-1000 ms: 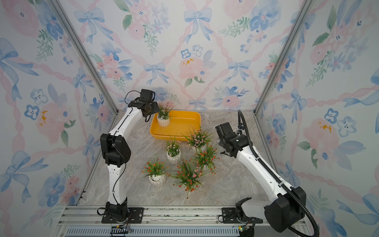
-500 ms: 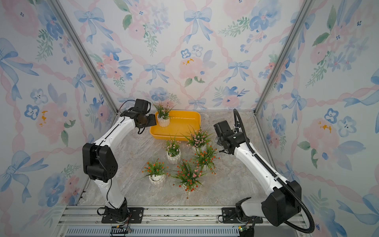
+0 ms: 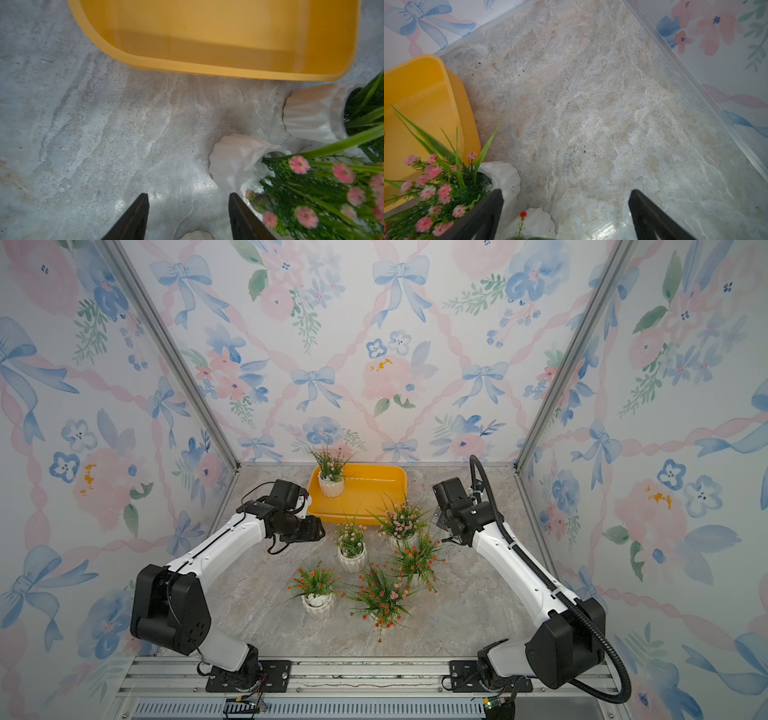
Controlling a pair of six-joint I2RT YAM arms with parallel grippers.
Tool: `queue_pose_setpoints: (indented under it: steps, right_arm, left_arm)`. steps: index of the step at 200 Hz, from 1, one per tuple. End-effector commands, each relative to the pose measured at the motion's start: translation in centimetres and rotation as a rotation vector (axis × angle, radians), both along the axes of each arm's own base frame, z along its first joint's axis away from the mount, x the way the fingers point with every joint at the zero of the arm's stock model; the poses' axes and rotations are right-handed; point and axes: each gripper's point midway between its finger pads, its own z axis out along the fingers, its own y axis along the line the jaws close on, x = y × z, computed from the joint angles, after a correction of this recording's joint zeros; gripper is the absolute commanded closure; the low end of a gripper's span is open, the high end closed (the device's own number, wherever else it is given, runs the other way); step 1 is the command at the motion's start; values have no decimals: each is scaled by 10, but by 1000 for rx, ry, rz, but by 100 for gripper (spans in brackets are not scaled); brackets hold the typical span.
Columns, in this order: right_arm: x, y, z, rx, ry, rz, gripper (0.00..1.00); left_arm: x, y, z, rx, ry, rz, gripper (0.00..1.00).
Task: Put the potted gypsophila into the storage box
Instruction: Pick up the baby's breath potted plant from the center of the board.
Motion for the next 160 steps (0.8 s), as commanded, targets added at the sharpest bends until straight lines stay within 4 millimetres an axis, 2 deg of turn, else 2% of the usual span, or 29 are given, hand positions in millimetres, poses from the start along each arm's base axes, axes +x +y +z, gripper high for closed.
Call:
queue_pose_setpoints:
  steps: [1, 42, 83, 116, 160]
  right_arm:
    - [-1, -1, 1, -9, 1, 22, 3]
    - [-12, -7, -2, -6, 4, 13, 3]
    - [-27, -15, -7, -8, 15, -12, 3]
    - [-30, -18, -7, -11, 15, -21, 3]
    - [-29, -19, -6, -12, 15, -22, 3]
  left_arm:
    - [-3, -13, -3, 1, -2, -51, 38]
    - [-5, -40, -14, -5, 24, -119, 41]
    - [-18, -60, -27, -7, 65, -180, 43]
    - [-19, -65, -29, 10, 66, -189, 45]
    - [-19, -67, -44, 63, 85, -191, 56]
